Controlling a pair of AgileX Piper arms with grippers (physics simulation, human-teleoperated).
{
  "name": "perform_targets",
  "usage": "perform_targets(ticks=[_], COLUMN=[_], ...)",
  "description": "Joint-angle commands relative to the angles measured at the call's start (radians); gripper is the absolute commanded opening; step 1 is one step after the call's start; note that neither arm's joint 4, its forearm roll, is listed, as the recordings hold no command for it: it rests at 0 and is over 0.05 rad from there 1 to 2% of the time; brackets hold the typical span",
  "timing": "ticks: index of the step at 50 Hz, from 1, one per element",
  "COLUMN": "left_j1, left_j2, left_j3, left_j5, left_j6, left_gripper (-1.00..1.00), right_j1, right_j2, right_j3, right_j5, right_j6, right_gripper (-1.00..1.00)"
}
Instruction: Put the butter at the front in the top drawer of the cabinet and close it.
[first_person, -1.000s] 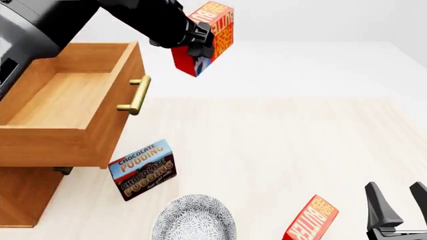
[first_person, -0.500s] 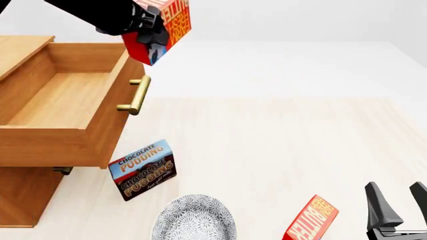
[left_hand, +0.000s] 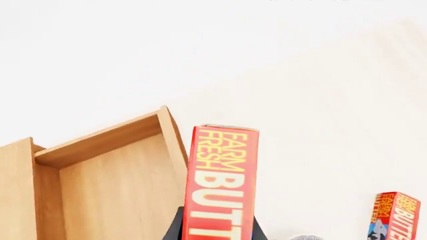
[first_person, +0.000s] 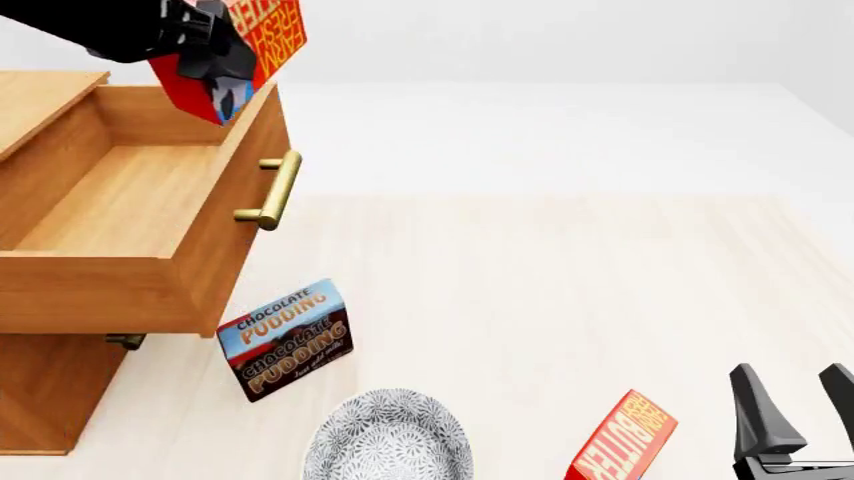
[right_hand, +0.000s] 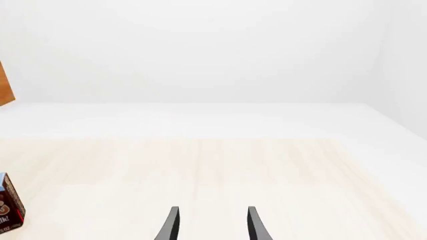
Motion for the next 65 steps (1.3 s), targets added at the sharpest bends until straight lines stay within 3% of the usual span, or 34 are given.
perform_targets(ticks=[1,20,38,49,65], left_j1=[0.048,0.173,0.232,0.256,0.252], left_j2=[-0.066,-0.175,-0.238,-0.264,-0.308], left_j3=[0.038,0.145,0.219,0.258,0.415], left_j5=[0.000,0.000,0.000,-0.003,-0.109], left_j6=[0.029,0.003,-0.032,-0.052,-0.091], left_gripper=[-1.00,-1.00,-1.00,-1.00,-1.00], right_j1=[0.000,0.000,0.000,0.000,0.000], right_j2=[-0.002,-0.002,-0.002,-0.002,-0.002], right_j3=[0.001,0.001,0.001,0.001,0.001], right_j5=[0.000,0.000,0.000,0.001,0.000], right_j6=[0.000,0.000,0.000,0.000,0.000], right_gripper=[1.00,1.00,1.00,1.00,1.00])
